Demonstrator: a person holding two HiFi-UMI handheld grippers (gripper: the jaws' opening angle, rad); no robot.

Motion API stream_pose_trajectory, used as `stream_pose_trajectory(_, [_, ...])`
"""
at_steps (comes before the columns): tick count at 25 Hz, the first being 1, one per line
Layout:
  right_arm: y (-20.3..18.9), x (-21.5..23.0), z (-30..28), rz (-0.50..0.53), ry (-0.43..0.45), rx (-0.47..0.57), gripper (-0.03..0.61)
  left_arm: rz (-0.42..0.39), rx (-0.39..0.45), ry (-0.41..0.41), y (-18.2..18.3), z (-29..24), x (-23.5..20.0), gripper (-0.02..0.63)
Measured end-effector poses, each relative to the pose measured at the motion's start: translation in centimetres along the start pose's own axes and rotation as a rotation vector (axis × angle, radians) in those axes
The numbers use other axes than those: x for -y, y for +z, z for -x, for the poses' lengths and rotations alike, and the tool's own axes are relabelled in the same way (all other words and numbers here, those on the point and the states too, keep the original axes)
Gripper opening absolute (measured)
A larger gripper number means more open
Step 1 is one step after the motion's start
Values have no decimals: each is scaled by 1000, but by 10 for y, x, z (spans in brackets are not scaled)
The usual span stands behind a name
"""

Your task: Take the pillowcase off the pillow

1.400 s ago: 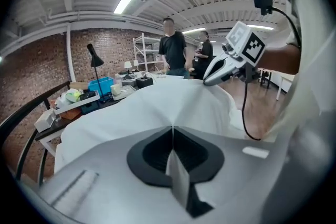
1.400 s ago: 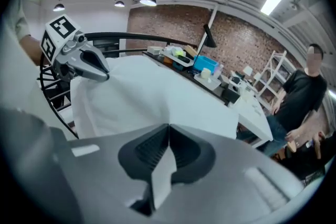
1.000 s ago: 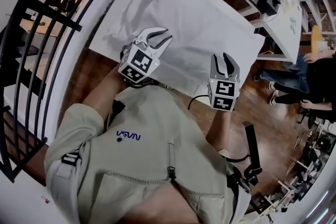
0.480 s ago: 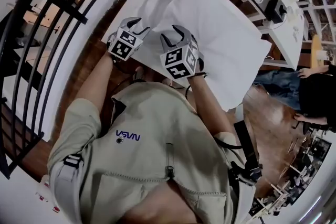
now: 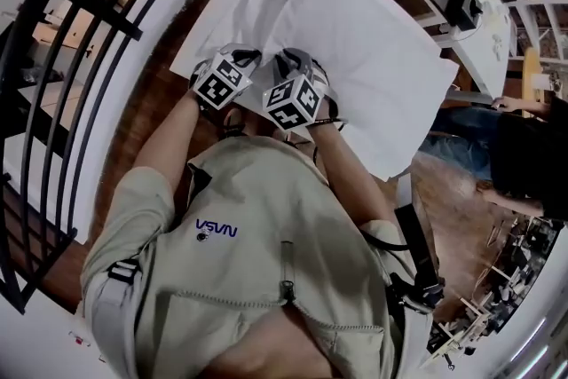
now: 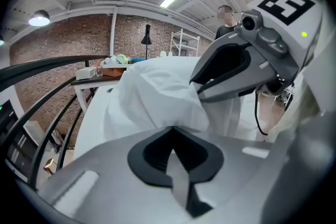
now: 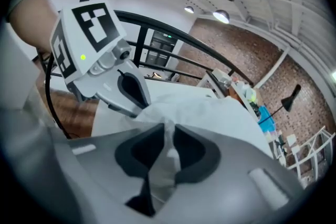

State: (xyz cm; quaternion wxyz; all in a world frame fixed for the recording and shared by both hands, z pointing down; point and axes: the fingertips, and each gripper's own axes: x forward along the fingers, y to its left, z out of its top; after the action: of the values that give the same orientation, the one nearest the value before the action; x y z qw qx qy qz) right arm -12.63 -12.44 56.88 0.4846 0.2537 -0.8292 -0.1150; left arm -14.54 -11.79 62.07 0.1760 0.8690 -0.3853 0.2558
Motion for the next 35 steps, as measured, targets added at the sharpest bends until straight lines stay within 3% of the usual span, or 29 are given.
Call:
stream_pose_trajectory(3, [-1,7,16,-40,-51,15,10,-13,19,57,1,1,-7,5])
stream_pose_trajectory(9, [-35,28,56,-172,-142,-8,6,3,42,152,14,23,-39,5])
stream_pose_trajectory(15, [-74,12,44,-213,-117,-32,6,54,38,197,5,29,-42,6])
stream_pose_trajectory(20, [-74,12,35,-216,-90,11,6,152,82,109,11,27,-5,8])
stream_pose_trajectory(23, [-71,13,38,-225,-75,42,7,182,60,32,13,24,19,168])
stream_pose_trajectory(25, [-69,10,37,-220,-76,54,8,193,56,16,12,22,22,199])
stream_pose_trajectory(29, [-57,8,41,-224,-93,65,25,169,17,-37,10,9,19,182])
stream_pose_trajectory(32, [-42,-6,52,-237,-81,82,101,138,-17,-109,6,1,25,146])
stream_pose_trajectory(35, [-32,-32,52,-252,-59,66,134,81,-42,-147,5,0,25,82])
